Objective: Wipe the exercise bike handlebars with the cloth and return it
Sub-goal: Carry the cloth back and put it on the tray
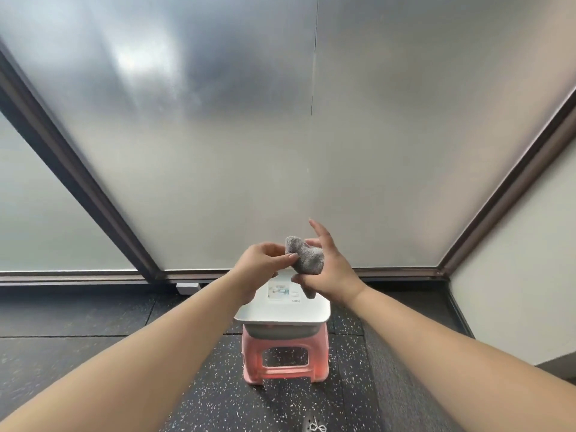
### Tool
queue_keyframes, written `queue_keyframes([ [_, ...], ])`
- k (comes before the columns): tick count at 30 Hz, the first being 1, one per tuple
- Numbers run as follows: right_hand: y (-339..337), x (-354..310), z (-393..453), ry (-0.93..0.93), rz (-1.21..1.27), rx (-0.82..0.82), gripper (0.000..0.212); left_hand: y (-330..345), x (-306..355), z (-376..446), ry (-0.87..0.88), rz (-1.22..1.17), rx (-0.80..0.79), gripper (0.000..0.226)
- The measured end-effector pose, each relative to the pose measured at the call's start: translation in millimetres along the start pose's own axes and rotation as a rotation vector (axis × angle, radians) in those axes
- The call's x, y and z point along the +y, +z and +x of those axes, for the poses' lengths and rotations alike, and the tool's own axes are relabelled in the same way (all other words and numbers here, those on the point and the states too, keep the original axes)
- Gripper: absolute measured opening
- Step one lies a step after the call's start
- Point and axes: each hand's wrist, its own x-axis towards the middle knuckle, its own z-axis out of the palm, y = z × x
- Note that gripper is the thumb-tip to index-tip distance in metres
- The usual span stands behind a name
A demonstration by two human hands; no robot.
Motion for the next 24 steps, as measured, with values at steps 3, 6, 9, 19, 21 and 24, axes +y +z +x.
queue_keyframes([
  [3,-14,11,42,0.087,0.016,-0.043,0.096,-6,9,37,0.014,0.002,0.037,0.008],
  [6,-29,23,83,0.119,-0.034,-0.035,0.074,-12,12,73,0.010,-0.016,0.069,0.010],
  [9,-37,30,115,0.149,0.020,-0.091,0.047,-13,11,100,0.002,-0.047,0.132,0.013],
  [19,-34,63,178,0.220,0.406,-0.180,0.038,-25,-12,169,0.054,-0.219,0.149,0.014],
  [21,-30,75,186,0.248,0.414,-0.140,0.035,-29,-22,181,0.075,-0.181,0.158,0.013],
  [24,-15,95,196,0.269,0.417,-0.025,0.032,-33,-49,200,0.093,0.018,0.178,0.006],
])
